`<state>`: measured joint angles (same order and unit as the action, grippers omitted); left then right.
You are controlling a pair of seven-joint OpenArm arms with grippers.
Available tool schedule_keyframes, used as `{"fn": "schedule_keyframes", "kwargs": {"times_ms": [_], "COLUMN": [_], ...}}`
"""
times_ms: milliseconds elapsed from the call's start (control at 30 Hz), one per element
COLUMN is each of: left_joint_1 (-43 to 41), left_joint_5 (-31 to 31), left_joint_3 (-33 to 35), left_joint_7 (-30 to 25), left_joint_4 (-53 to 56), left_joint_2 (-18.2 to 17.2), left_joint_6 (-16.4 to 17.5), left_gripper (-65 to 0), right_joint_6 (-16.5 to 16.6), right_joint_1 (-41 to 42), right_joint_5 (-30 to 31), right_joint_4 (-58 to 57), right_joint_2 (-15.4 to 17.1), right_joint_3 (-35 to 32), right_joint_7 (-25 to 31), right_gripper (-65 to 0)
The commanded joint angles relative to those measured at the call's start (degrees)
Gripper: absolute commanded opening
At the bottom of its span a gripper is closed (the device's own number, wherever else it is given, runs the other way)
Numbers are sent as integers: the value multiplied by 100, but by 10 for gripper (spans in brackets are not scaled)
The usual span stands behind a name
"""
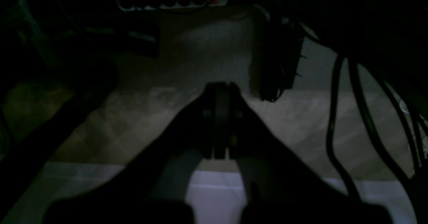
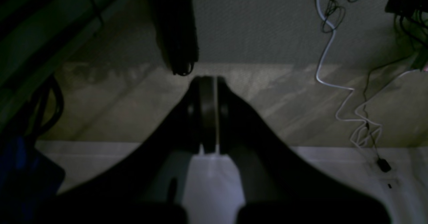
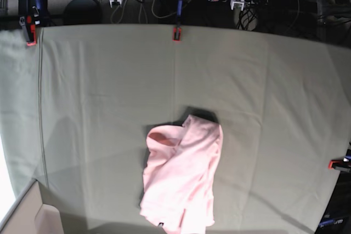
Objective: Layout the t-shirt on the table in an organized manner, then fold the t-shirt properly
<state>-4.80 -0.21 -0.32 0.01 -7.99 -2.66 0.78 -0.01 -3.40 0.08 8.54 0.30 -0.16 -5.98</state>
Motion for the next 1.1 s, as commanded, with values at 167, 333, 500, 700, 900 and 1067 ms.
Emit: {"fn": "schedule_keyframes", "kwargs": {"times_ms": [167, 333, 500, 700, 900, 1067], "left_joint_1": [-61, -70, -70, -377, -1775, -3129], "left_joint_5": [16, 16, 16, 16, -80, -986], "left_joint_3": [-8, -8, -8, -8, -17, -8], "left_joint_7": [3, 3, 3, 3, 47, 135], "left_joint_4": [-6, -6, -6, -269, -2238, -4577], "left_joint_2": [-20, -20, -29, -178, -495, -961], "left_joint_6": [-56, -56, -56, -56, -56, -56], "left_gripper": [-648, -648, -648, -649, -649, -649], "right_joint_6": [58, 58, 58, 58, 67, 76], "right_joint_1": [-34, -34, -95, -851, -2293, -3471], "right_joint_5": [23, 23, 23, 23, 23, 23], "right_joint_4": [12, 12, 21, 1217, 3432, 5753], "right_joint_2": [10, 10, 10, 10, 19, 151], "right_joint_3": [12, 12, 12, 12, 12, 21], "right_joint_7": [13, 13, 13, -40, -321, -804], "right_gripper": [-650, -650, -650, -650, -650, -650]}}
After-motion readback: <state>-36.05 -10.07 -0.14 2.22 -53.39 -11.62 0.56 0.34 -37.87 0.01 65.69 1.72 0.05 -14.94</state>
